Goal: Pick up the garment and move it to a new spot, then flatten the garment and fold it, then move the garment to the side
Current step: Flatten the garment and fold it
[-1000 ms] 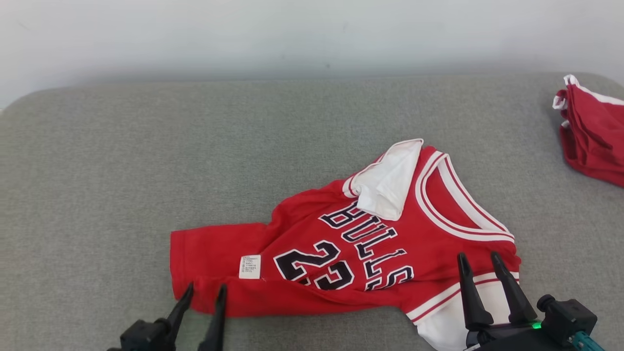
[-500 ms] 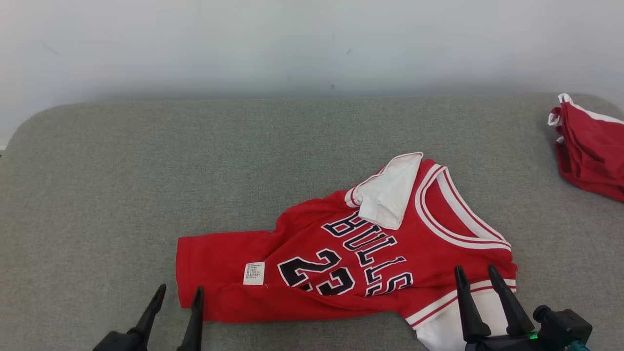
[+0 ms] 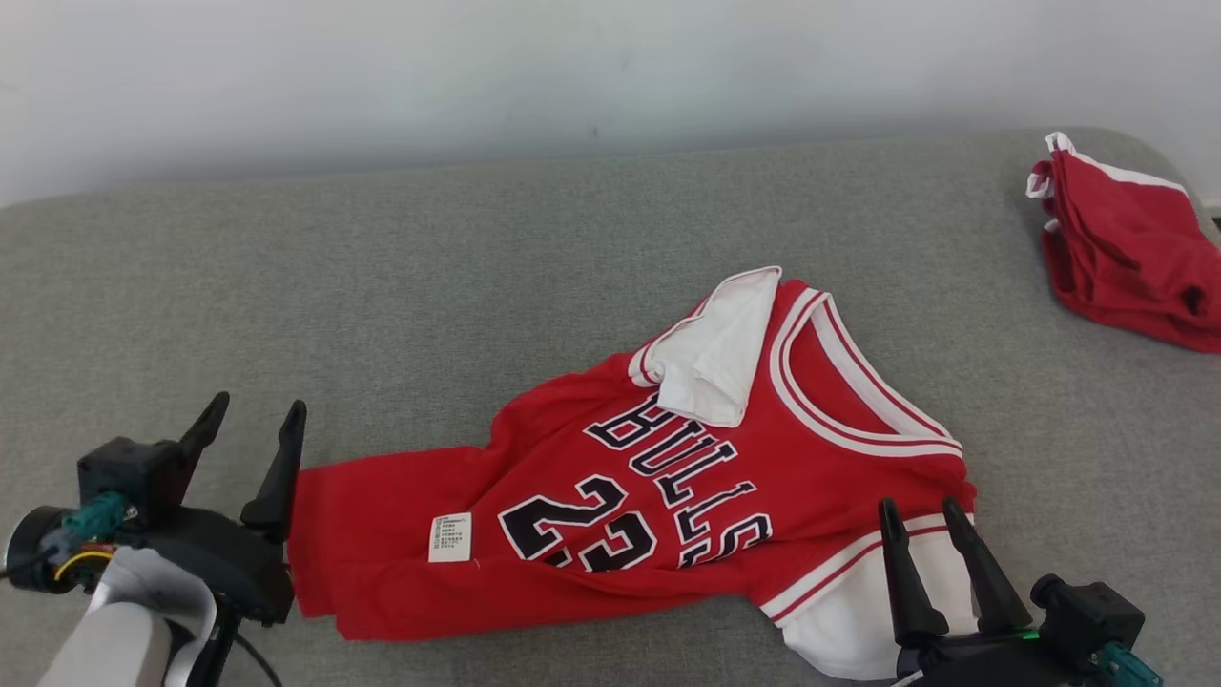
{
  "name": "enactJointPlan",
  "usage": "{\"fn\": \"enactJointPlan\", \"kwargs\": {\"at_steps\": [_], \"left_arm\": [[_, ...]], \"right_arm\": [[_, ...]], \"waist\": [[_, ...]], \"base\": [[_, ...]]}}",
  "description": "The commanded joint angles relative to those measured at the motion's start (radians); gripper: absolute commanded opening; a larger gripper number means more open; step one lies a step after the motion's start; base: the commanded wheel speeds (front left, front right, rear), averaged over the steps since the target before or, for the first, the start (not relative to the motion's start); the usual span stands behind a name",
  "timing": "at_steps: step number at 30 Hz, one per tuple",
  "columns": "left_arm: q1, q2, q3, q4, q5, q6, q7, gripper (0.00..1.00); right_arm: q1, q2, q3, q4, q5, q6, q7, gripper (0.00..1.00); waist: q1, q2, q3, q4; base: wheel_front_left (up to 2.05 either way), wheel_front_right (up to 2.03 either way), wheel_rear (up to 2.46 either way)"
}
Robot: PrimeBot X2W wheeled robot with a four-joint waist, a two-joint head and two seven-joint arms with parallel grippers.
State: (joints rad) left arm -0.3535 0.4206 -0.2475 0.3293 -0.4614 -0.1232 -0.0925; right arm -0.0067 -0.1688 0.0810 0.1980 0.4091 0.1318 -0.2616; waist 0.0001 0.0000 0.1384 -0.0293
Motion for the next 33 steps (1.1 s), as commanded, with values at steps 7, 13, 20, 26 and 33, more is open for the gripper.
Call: {"fn": "enactJointPlan", "kwargs": {"at_steps": [7, 13, 20, 26, 33], "left_arm": [[-0.050, 0.066, -0.042, 0.068, -0.102, -0.007, 0.133, 1.00], [-0.027, 0.101, -0.061, 0.088, -0.207, -0.006, 0.253, 1.00], [-0.013, 0.120, -0.066, 0.087, -0.258, 0.015, 0.379, 1.00], [-0.003, 0.093, -0.060, 0.054, -0.340, 0.023, 0.484, 0.25], [-0.050, 0.103, -0.056, 0.001, -0.323, 0.018, 0.441, 0.00]], "right_arm": [[-0.032, 0.019, 0.004, 0.018, 0.010, -0.003, -0.004, 1.00], [-0.039, 0.029, -0.008, 0.023, 0.012, -0.003, -0.004, 1.00], [-0.044, 0.034, -0.012, 0.024, 0.009, -0.003, -0.004, 1.00], [-0.044, 0.035, -0.012, 0.019, 0.005, -0.003, -0.004, 1.00], [-0.052, 0.025, -0.007, 0.018, 0.012, -0.003, -0.004, 1.00]], "waist": [[-0.0001, 0.0000, 0.049, -0.062], [-0.0001, 0.0000, 0.067, -0.084], [-0.0001, 0.0000, 0.075, -0.082], [-0.0001, 0.0000, 0.080, -0.075], [-0.0001, 0.0000, 0.089, -0.077]], "base": [[0.00, 0.00, 0.00], [0.00, 0.00, 0.00], [0.00, 0.00, 0.00], [0.00, 0.00, 0.00], [0.00, 0.00, 0.00]]}}
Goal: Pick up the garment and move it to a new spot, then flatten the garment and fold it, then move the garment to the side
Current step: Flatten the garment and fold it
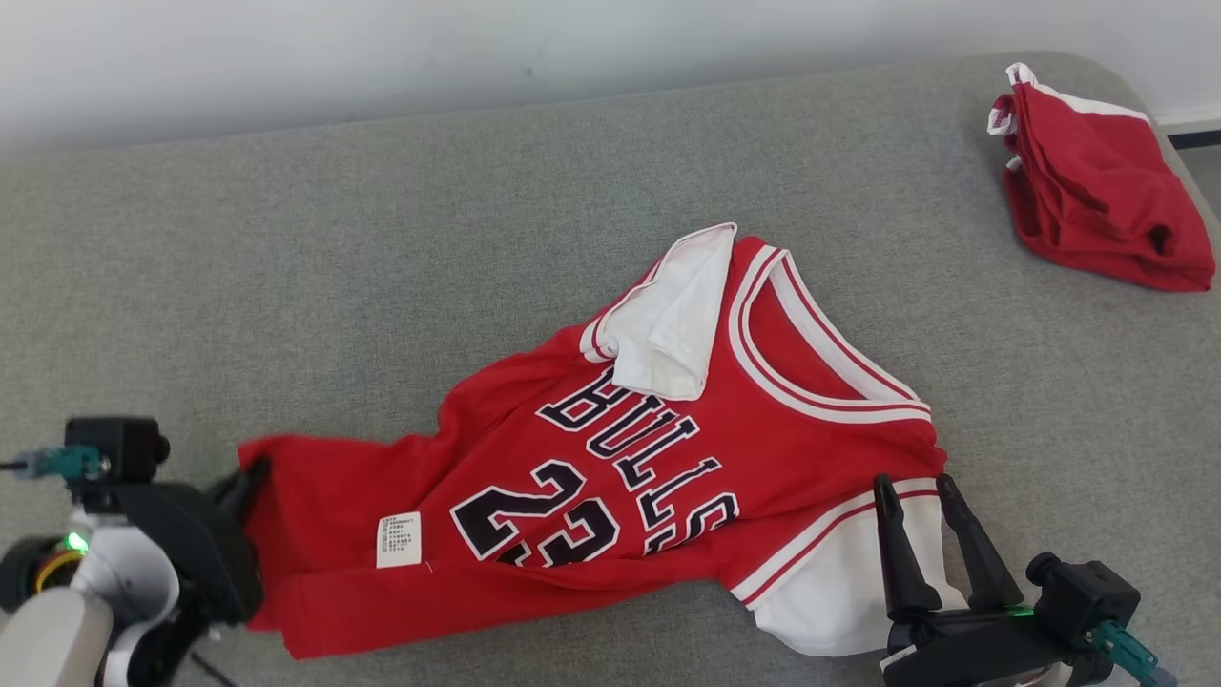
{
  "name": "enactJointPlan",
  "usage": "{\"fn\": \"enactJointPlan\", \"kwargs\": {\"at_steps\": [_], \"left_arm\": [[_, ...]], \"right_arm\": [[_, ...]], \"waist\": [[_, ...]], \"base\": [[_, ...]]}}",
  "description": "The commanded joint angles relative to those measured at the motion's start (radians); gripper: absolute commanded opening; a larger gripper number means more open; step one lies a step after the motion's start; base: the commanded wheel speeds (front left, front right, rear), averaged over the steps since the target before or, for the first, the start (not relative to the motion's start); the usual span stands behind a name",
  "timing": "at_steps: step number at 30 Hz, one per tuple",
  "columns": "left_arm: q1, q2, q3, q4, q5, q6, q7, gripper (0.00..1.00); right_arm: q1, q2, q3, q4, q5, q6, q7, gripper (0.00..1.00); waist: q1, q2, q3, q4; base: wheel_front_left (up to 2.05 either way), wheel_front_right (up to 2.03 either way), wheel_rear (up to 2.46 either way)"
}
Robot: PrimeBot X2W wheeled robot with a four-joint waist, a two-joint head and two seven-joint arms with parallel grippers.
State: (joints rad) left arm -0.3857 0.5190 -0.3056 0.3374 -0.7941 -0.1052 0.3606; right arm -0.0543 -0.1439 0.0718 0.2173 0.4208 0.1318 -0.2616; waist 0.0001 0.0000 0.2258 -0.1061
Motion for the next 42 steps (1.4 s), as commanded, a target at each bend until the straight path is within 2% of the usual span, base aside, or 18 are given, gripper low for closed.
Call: {"fn": "enactJointPlan", "kwargs": {"at_steps": [1, 5, 11, 16, 22, 23, 24, 25, 34, 42], "left_arm": [[-0.032, 0.005, 0.001, -0.015, 0.021, -0.002, -0.031, 0.00], [-0.116, 0.001, -0.006, -0.035, 0.081, -0.008, -0.133, 0.00], [-0.283, -0.014, -0.043, -0.011, 0.158, -0.017, -0.228, 0.00], [-0.394, -0.023, -0.061, 0.040, 0.192, -0.021, -0.285, 0.00], [-0.508, -0.038, -0.078, 0.167, 0.235, -0.016, -0.359, 0.00], [-0.520, -0.036, -0.089, 0.189, 0.254, -0.015, -0.366, 0.33], [-0.532, -0.037, -0.096, 0.209, 0.266, -0.014, -0.379, 0.91], [-0.537, -0.043, -0.101, 0.235, 0.272, -0.013, -0.388, 1.00], [-0.530, -0.057, -0.127, 0.354, 0.278, -0.015, -0.485, 1.00], [-0.454, -0.069, -0.135, 0.346, 0.258, -0.019, -0.569, 1.00]], "right_arm": [[-0.004, 0.000, 0.002, -0.002, 0.000, -0.003, -0.004, 1.00], [-0.005, -0.003, -0.002, -0.004, -0.002, -0.003, -0.004, 1.00], [-0.021, -0.016, 0.000, -0.006, 0.005, -0.003, -0.004, 1.00], [-0.035, -0.018, 0.003, -0.009, 0.002, -0.003, -0.004, 1.00], [-0.050, -0.018, 0.008, -0.005, 0.001, -0.003, -0.004, 1.00], [-0.051, -0.017, 0.009, -0.004, 0.001, -0.003, -0.004, 1.00], [-0.052, -0.014, 0.010, -0.005, -0.001, -0.003, -0.004, 1.00], [-0.051, -0.011, 0.010, -0.005, -0.004, -0.003, -0.004, 1.00], [-0.032, -0.011, -0.008, 0.001, -0.010, -0.003, -0.004, 1.00], [-0.007, -0.019, -0.015, 0.000, -0.020, -0.003, -0.004, 1.00]], "waist": [[-0.0001, 0.0000, 0.003, -0.001], [-0.0001, 0.0000, 0.009, -0.001], [-0.0001, 0.0000, 0.028, -0.008], [-0.0001, 0.0000, 0.048, -0.022], [-0.0001, 0.0000, 0.072, -0.048], [-0.0001, 0.0000, 0.074, -0.051], [-0.0001, 0.0000, 0.076, -0.054], [-0.0001, 0.0000, 0.076, -0.056], [-0.0001, 0.0000, 0.049, -0.031], [-0.0001, 0.0000, -0.019, 0.021]], "base": [[0.00, 0.00, 0.00], [0.00, 0.00, 0.00], [0.00, 0.00, 0.00], [0.00, 0.00, 0.00], [0.00, 0.00, 0.00], [0.00, 0.00, 0.00], [0.00, 0.00, 0.00], [0.00, 0.00, 0.00], [0.00, 0.00, 0.00], [0.00, 0.00, 0.00]]}}
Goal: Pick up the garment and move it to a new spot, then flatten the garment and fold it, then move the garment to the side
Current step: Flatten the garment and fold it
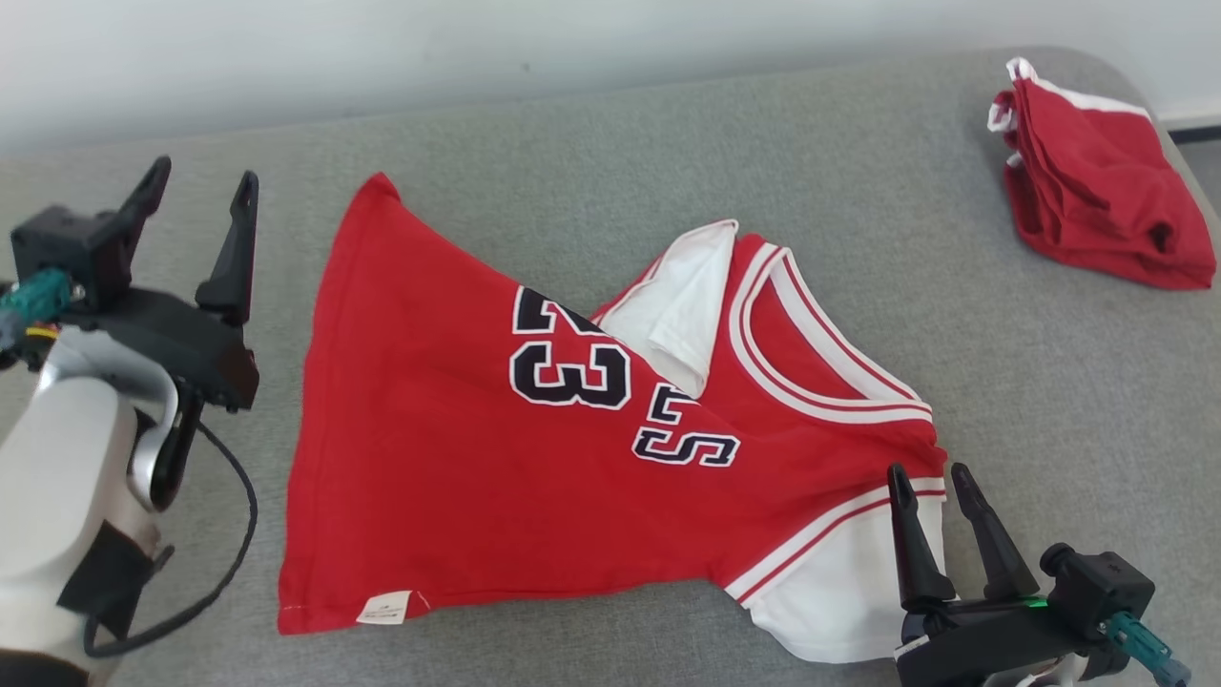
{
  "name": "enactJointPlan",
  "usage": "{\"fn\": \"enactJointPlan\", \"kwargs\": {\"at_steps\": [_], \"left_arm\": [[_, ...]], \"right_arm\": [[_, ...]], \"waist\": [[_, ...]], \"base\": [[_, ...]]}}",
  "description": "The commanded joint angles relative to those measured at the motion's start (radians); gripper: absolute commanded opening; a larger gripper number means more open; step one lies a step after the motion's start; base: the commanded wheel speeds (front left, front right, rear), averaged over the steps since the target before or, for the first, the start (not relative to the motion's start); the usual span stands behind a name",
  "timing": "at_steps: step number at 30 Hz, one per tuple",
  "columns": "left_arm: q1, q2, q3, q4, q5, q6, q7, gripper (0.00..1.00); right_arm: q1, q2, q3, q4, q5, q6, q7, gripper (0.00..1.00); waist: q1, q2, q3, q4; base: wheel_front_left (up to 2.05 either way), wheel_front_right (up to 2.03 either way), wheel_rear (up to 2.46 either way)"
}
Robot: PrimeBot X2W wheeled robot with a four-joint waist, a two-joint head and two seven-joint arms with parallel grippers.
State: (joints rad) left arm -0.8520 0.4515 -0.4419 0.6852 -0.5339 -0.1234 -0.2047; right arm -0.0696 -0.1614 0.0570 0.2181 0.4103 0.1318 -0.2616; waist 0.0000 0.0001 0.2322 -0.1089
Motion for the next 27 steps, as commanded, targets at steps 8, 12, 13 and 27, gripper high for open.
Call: {"fn": "enactJointPlan", "kwargs": {"at_steps": [8, 12, 13, 27], "left_arm": [[0.170, -0.002, 0.043, -0.104, -0.011, 0.048, -0.057, 1.00], [0.280, -0.007, 0.075, -0.205, 0.012, 0.093, -0.061, 1.00], [0.311, -0.009, 0.091, -0.239, 0.021, 0.108, -0.062, 1.00], [0.739, -0.122, 0.271, -0.584, 0.181, 0.187, -0.061, 1.00]], "right_arm": [[0.047, -0.012, -0.024, -0.019, -0.019, -0.003, -0.004, 1.00], [0.072, -0.017, -0.034, -0.023, -0.022, -0.003, -0.004, 1.00], [0.077, -0.018, -0.035, -0.024, -0.024, -0.003, -0.004, 1.00], [0.148, -0.026, -0.044, -0.030, -0.042, -0.003, -0.004, 1.00]], "waist": [[0.0000, -0.0001, -0.088, 0.062], [0.0000, -0.0001, -0.118, 0.077], [0.0000, -0.0001, -0.124, 0.080], [0.0000, -0.0001, -0.193, 0.107]], "base": [[0.00, 0.00, 0.00], [0.00, 0.00, 0.00], [0.00, 0.00, 0.00], [0.00, 0.00, 0.00]]}}
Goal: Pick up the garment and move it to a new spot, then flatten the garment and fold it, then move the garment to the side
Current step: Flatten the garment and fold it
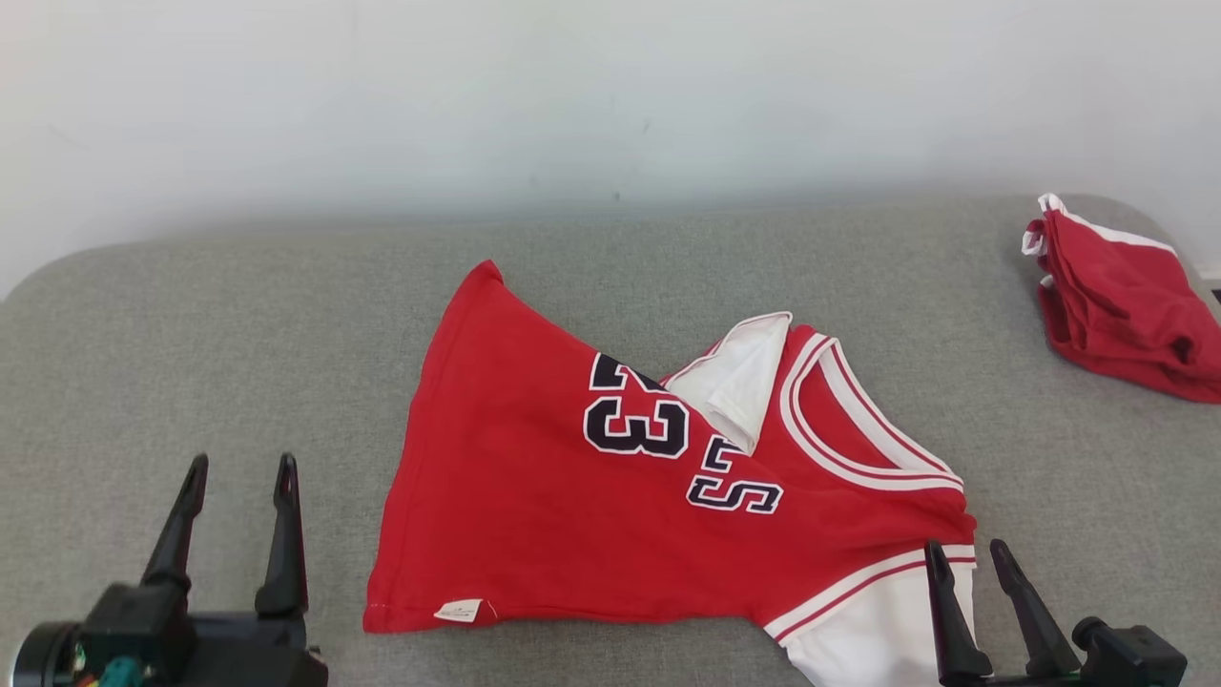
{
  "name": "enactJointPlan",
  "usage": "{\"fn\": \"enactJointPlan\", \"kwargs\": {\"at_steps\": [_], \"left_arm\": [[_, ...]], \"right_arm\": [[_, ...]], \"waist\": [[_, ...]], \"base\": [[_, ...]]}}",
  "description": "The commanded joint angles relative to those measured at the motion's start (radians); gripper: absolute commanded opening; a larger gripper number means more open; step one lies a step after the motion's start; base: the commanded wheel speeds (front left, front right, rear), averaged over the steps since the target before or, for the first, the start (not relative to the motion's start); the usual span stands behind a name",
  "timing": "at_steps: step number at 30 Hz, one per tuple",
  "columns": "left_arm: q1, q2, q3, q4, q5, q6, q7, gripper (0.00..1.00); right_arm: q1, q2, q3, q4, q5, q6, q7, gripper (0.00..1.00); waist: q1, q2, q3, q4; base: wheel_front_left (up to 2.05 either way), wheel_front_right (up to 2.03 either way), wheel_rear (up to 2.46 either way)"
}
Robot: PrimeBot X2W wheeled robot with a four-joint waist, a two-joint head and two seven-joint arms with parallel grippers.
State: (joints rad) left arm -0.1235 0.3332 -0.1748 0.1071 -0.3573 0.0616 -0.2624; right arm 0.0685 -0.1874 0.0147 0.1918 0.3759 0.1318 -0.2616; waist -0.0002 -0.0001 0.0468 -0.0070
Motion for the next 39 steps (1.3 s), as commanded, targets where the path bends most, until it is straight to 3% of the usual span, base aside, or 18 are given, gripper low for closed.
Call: {"fn": "enactJointPlan", "kwargs": {"at_steps": [1, 11, 20, 28, 39], "left_arm": [[0.033, -0.015, 0.017, -0.021, 0.017, 0.006, -0.003, 1.00], [0.221, -0.128, 0.145, -0.113, 0.109, -0.016, -0.003, 1.00], [0.269, -0.199, 0.179, -0.051, 0.162, -0.094, -0.003, 1.00], [0.208, -0.193, 0.158, 0.067, 0.170, -0.158, -0.003, 1.00], [0.086, -0.170, 0.086, 0.288, 0.142, -0.187, -0.003, 1.00]], "right_arm": [[0.016, 0.002, -0.004, -0.005, -0.010, -0.003, -0.004, 1.00], [0.068, 0.029, -0.017, -0.031, -0.029, -0.003, -0.004, 1.00], [0.123, 0.019, -0.050, -0.012, -0.078, -0.003, -0.004, 1.00], [0.130, -0.014, -0.054, 0.058, -0.077, -0.003, -0.005, 1.00], [0.056, -0.018, -0.013, 0.189, -0.060, -0.003, -0.004, 1.00]], "waist": [[0.0002, 0.0001, -0.012, 0.007], [0.0002, 0.0001, -0.042, 0.008], [0.0002, 0.0001, -0.032, 0.006], [0.0002, 0.0001, -0.017, -0.015], [0.0002, 0.0001, 0.024, -0.039]], "base": [[0.00, 0.00, 0.00], [0.00, 0.00, 0.00], [0.00, 0.00, 0.00], [0.00, 0.00, 0.00], [0.00, 0.00, 0.00]]}}
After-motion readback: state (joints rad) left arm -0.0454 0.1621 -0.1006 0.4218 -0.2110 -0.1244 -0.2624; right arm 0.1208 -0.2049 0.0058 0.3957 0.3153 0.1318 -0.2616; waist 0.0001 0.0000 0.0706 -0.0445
